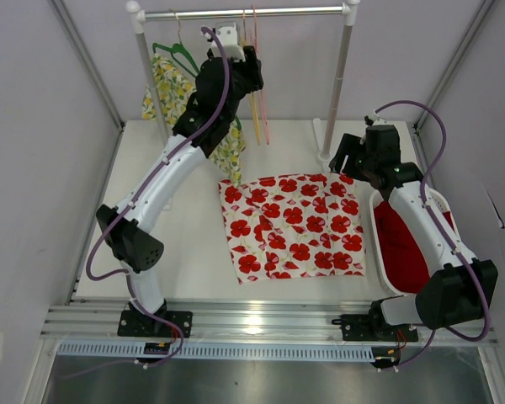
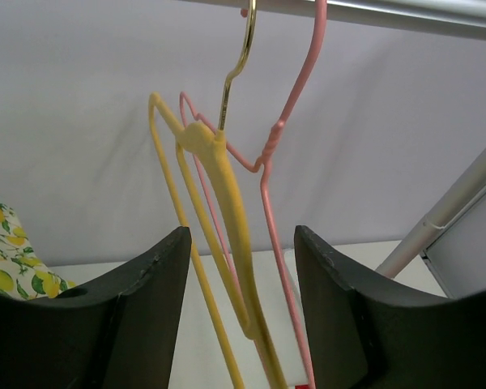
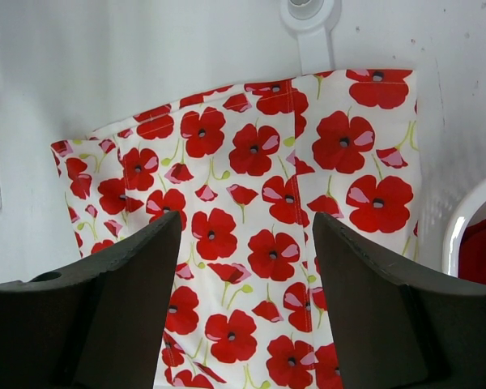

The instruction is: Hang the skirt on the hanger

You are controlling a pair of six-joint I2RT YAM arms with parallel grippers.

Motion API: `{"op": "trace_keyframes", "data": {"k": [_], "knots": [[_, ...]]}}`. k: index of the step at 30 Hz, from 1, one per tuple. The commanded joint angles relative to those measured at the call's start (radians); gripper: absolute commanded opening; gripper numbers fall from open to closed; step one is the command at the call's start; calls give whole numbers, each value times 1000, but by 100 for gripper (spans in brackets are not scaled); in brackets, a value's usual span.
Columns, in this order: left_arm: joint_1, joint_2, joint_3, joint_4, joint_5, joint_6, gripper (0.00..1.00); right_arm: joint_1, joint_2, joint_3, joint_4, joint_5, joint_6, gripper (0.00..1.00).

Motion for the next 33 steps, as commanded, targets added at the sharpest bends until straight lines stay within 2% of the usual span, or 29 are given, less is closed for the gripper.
{"op": "trace_keyframes", "data": {"k": [1,6,12,16,17,19,21,33], "knots": [[8,-51,-15,29,12,17,58,-7,-37,-8,30,-10,-21,72],[11,-54,-31,29,3,15,56,-9,-40,-13,28,-10,-25,72],[30,-69,-72,43,29,-10,44,-9,-40,-19,30,-9,-25,72],[31,-78,-80,55,68,7,41,-9,-40,-16,31,-13,-24,72],[31,-80,-81,54,72,12,42,-9,-38,-14,30,-13,-25,72],[31,-87,-81,57,78,24,50,-9,-41,-11,28,-13,-27,72],[31,-98,-90,71,78,32,50,-11,-43,-11,28,-12,-27,72],[59,-127,-117,71,95,40,44,-11,-43,-8,25,-10,-30,72]]}}
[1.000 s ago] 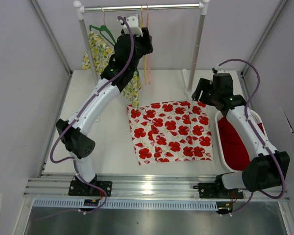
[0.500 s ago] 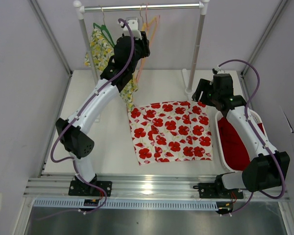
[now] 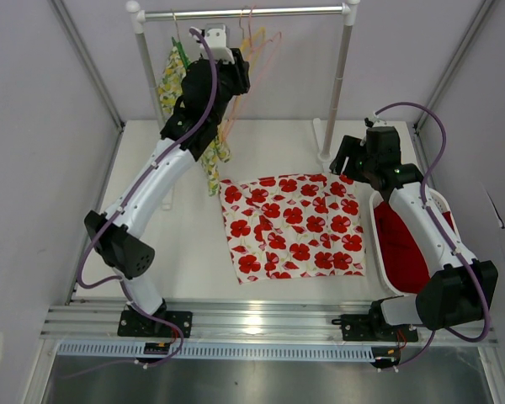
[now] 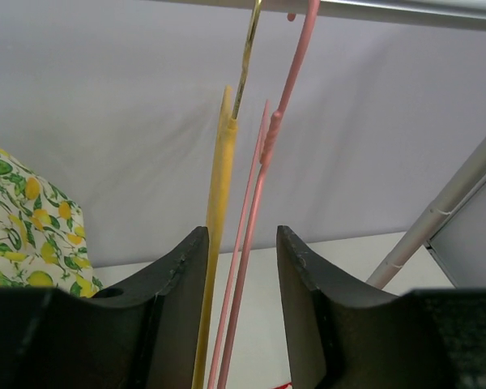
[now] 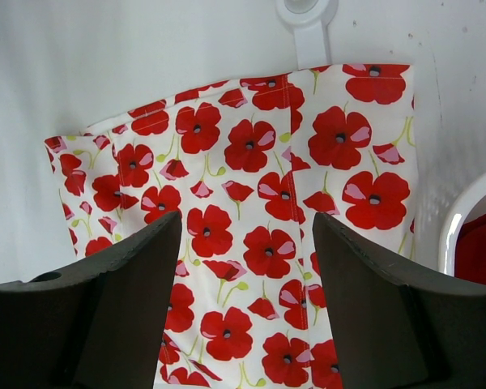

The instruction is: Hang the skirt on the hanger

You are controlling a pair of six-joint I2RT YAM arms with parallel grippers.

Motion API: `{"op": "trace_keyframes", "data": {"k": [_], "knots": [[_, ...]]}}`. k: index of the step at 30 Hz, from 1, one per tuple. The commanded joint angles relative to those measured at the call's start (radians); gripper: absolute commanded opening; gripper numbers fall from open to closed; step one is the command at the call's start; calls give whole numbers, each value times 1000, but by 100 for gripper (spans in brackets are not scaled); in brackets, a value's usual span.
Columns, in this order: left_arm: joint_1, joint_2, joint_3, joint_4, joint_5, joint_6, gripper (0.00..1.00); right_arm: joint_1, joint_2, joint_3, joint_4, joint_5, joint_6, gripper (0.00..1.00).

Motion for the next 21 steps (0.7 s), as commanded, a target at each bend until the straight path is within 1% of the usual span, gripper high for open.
{"op": "trace_keyframes", "data": {"k": [1,4,8,9,12,21], "knots": [[21,-48,-9,33,20,12,43,-5,-36,6,25,-3,-21,72],[32,-45,-11,29,29,9,40,-3,-37,3,25,-3,-21,72],[41,-12,18,-8,57,17,40,-3,-36,6,26,-5,-23,72],[43,0,52,-19,64,23,40,-5,-37,6,26,-5,-23,72],[43,38,78,-46,94,37,40,-6,-34,5,26,-8,-23,72],[43,61,84,-62,97,43,40,-6,-28,5,26,-11,-26,72]]}}
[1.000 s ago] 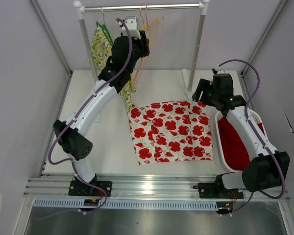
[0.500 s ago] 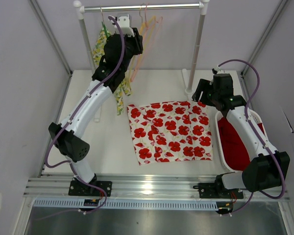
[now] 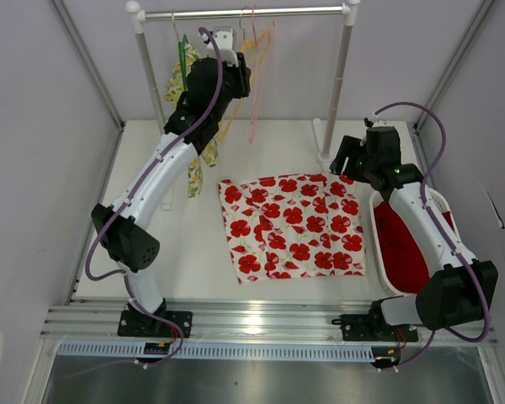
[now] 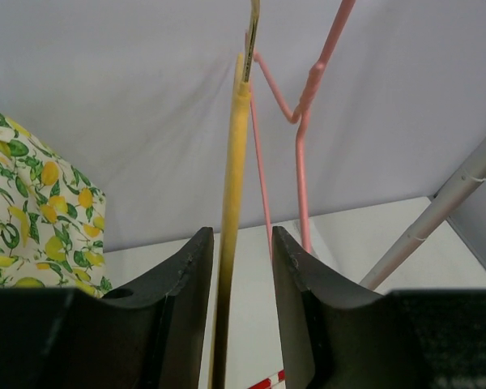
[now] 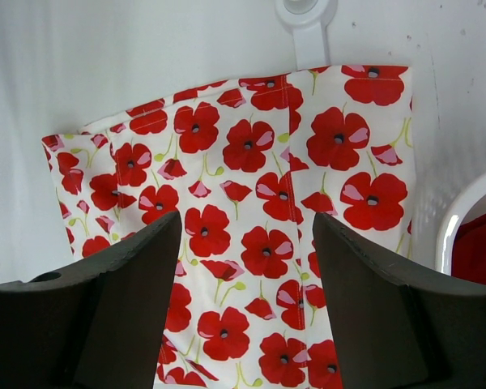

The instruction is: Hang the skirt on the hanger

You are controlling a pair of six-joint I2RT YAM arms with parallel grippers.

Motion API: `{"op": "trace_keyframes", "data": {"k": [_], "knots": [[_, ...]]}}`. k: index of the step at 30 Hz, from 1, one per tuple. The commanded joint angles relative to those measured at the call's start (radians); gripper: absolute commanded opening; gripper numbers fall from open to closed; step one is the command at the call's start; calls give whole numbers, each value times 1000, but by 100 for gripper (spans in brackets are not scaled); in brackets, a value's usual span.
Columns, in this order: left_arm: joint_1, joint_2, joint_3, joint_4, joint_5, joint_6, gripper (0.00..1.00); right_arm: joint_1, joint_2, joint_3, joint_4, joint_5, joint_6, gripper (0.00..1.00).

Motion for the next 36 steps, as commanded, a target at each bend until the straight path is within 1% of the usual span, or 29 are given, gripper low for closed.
{"op": "trace_keyframes", "data": {"k": [1,7,8,10,12,14,15,16,24,28,34,36], "knots": [[6,2,40,5,12,27,39,-6,-29,3,26,-11,-14,72],[6,17,60,-3,-8,39,34,-8,-25,3,28,-15,-15,72],[6,23,68,-8,-8,41,32,-8,-23,5,28,-17,-16,72],[6,35,91,-15,-5,44,31,-11,-22,5,28,-18,-16,72],[6,43,108,-17,-2,44,22,-9,-23,8,28,-18,-16,72],[6,46,122,-15,-6,42,7,-12,-22,10,28,-21,-16,72],[6,45,125,-9,-11,41,3,-11,-20,11,28,-23,-16,72],[6,43,126,-5,-32,39,0,-14,-20,11,28,-21,-16,72],[5,-7,138,41,-94,65,0,-17,-17,14,31,-29,-15,72],[5,-7,183,2,-108,94,0,-18,-16,16,34,-32,-14,72],[5,-73,108,38,-100,103,0,-15,-11,19,32,-35,-14,72],[5,-84,112,23,-101,102,0,-15,-13,19,32,-35,-14,72]]}}
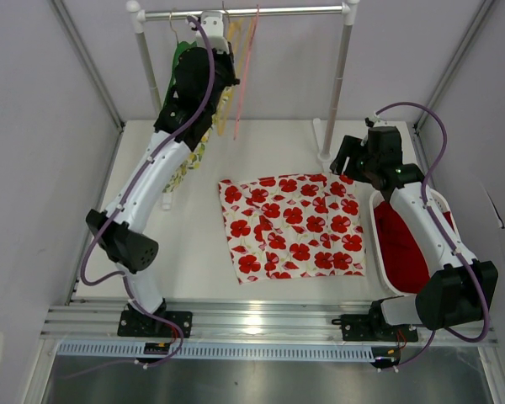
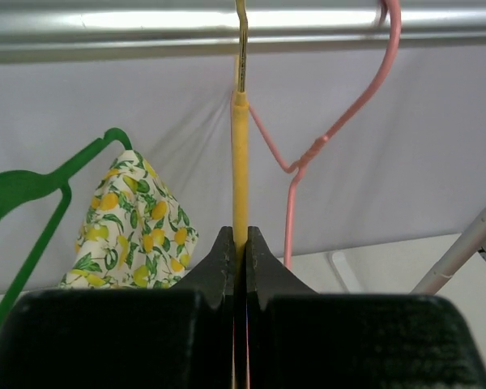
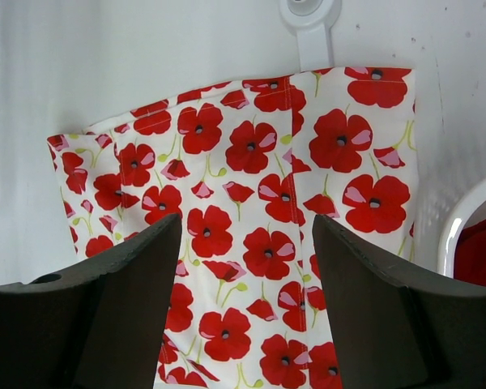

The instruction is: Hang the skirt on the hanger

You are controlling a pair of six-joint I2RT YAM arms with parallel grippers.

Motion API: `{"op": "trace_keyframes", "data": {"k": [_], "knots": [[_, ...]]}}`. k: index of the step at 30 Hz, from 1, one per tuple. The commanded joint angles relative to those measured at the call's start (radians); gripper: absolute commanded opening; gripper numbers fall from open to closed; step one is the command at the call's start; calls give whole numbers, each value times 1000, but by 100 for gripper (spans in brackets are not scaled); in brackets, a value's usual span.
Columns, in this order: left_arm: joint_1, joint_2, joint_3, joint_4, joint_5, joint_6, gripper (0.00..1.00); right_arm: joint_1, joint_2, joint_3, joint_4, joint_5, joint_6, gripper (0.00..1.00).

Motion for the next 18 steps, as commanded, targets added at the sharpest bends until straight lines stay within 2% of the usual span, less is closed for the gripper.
{"op": "trace_keyframes", "data": {"k": [1,12,18], "knots": [[3,-83,12,42,-14,23,0,-3,-14,19,30,-9,-10,72],[3,-218,-120,-3,-16,33,0,-3,-23,19,23,-14,-12,72],[3,-311,-177,-81,49,28,0,-5,-36,20,15,-14,-7,72]]}}
